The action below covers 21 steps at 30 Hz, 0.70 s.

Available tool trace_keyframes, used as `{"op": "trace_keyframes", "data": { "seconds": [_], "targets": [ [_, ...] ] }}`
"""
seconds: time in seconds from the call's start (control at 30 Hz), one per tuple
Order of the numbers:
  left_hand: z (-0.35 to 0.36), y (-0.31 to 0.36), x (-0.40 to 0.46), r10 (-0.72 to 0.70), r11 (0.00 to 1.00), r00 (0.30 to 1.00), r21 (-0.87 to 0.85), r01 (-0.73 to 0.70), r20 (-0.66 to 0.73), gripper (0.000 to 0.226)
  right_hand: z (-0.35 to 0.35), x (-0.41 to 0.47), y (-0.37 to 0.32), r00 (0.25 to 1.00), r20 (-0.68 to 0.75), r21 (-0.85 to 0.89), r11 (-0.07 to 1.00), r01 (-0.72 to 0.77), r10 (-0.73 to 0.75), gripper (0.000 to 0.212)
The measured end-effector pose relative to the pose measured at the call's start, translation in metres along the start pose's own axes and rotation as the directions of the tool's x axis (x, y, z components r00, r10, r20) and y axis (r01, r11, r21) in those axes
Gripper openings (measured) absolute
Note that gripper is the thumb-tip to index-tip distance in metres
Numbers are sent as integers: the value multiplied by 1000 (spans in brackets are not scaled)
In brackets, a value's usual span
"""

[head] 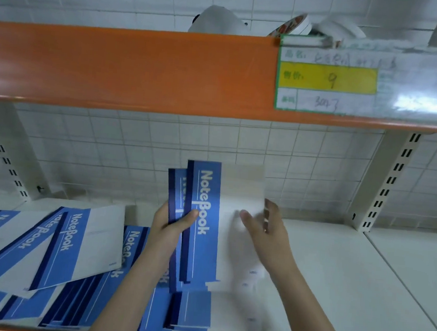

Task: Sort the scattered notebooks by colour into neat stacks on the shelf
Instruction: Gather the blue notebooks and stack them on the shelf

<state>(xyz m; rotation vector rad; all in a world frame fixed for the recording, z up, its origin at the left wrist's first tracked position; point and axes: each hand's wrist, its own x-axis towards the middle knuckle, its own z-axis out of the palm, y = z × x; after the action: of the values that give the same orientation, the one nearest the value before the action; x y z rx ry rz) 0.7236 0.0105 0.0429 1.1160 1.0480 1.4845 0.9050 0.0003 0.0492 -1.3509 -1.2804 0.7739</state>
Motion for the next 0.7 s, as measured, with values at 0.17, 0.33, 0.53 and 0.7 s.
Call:
{"op": "trace_keyframes", "data": {
  "seconds": [0.17,0.33,0.53,0.7],
  "targets": [
    [7,15,-8,282,945,959,169,-281,21,15,13,-10,-9,994,106,445,894,-53,6,35],
    [1,6,-12,258,957,962,158,-242,-90,22,17,-16,-5,992,127,466,883,-50,-11,24],
    [0,-17,-17,176,974,981,159,-162,-82,7,32,-19,18,992,85,431,894,-124,97,21],
    [-3,-27,-21,172,975,981,159,-157,-86,20,37,-27,34,996,80,308,951,24,-51,34]
  ]
}}
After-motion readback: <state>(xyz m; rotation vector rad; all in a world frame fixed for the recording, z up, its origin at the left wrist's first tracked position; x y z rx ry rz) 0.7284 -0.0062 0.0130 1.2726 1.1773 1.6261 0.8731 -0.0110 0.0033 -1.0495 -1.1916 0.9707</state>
